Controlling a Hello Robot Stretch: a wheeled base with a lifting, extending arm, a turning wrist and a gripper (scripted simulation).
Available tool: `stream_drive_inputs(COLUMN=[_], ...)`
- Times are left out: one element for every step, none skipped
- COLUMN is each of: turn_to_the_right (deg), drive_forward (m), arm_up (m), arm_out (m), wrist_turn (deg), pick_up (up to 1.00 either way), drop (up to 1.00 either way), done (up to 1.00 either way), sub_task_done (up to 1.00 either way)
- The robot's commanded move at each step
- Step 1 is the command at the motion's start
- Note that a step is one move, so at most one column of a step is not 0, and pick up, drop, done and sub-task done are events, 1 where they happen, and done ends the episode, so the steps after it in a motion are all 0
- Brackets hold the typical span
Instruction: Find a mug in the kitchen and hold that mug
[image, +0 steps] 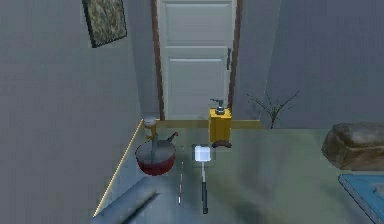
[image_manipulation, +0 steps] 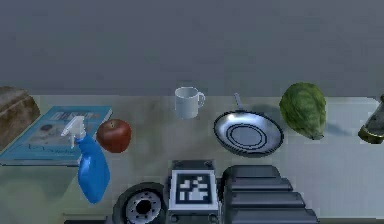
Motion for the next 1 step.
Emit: stream_drive_inputs(turn_to_the_right=[0.0], drive_forward=[0.00], arm_up=[0.00], arm_out=[0.40], wrist_turn=[0.0], pick_up=[0.00], drop=[0.00], done=[0.00], sub_task_done=[0.00])
